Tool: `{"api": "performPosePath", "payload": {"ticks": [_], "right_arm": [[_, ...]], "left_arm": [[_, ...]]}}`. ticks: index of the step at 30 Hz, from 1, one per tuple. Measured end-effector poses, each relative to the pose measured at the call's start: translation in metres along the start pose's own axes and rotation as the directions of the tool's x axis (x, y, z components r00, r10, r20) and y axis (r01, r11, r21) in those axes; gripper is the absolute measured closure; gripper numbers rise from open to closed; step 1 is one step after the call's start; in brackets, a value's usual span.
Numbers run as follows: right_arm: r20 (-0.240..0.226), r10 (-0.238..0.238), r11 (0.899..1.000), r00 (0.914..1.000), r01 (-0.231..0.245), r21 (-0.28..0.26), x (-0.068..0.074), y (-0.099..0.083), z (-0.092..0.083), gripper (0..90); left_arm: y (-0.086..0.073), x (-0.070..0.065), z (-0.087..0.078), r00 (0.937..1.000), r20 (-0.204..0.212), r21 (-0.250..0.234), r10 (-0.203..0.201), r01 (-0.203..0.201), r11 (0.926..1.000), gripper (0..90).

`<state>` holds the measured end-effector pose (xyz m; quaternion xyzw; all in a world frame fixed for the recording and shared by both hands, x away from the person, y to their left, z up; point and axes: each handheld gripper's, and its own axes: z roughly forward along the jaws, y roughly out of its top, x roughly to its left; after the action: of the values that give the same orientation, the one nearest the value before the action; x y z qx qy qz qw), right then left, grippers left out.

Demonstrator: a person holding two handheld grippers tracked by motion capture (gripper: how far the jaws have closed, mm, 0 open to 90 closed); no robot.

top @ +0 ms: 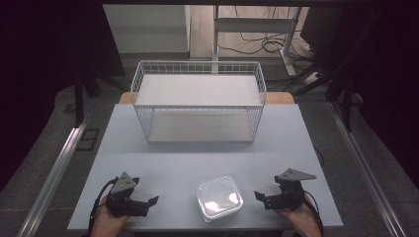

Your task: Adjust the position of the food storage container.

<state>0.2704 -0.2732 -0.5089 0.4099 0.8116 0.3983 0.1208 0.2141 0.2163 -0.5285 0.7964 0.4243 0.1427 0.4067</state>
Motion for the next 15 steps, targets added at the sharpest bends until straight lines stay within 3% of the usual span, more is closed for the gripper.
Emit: {"api": "performPosePath", "payload": {"ticks": [3,6,7,8,9,11,12,13,15], "right_arm": [[0.0,-0.006,1.0,1.0,0.006,0.012,0.004,0.001,0.0,0.2],[0.005,-0.015,0.999,0.9999,0.015,0.03,0.012,0.003,-0.002,6.8],[0.008,-0.031,0.999,0.9995,0.031,0.035,0.018,0.004,-0.002,12.1],[0.008,-0.031,0.999,0.9995,0.031,0.035,0.018,0.004,-0.002,12.1],[0.009,-0.034,0.999,0.9994,0.033,0.038,0.021,0.005,-0.002,16.0],[-0.02,-0.054,0.998,0.9984,0.054,0.034,0.033,0.006,-0.005,33.0],[-0.02,-0.054,0.998,0.9984,0.054,0.034,0.033,0.006,-0.005,33.0],[-0.029,-0.059,0.997,0.9979,0.06,0.039,0.035,0.006,-0.006,37.8],[-0.058,-0.071,0.996,0.9958,0.074,0.059,0.043,0.006,-0.006,52.6]], "left_arm": [[0.003,-0.006,0.0,0.9983,0.057,-0.011,-0.01,0.011,0.9999,3.2],[0.007,-0.017,-0.001,0.9965,0.084,-0.013,0.006,-0.005,0.9999,13.9],[0.008,-0.02,-0.001,0.9955,0.094,-0.019,0.011,-0.009,0.9998,23.4],[0.009,-0.023,-0.001,0.9944,0.105,-0.024,0.014,-0.011,0.9996,23.4],[0.011,-0.028,-0.001,0.9914,0.13,-0.034,0.017,-0.013,0.9994,28.8],[0.014,-0.036,0.001,0.9838,0.178,-0.039,0.022,-0.016,0.9991,51.5],[0.014,-0.036,0.001,0.9838,0.178,-0.039,0.022,-0.016,0.9991,57.1],[0.016,-0.041,0.004,0.9798,0.199,-0.032,0.024,-0.018,0.9993,57.1],[0.018,-0.049,0.009,0.9664,0.255,-0.018,0.036,-0.032,0.9993,73.1]]}}
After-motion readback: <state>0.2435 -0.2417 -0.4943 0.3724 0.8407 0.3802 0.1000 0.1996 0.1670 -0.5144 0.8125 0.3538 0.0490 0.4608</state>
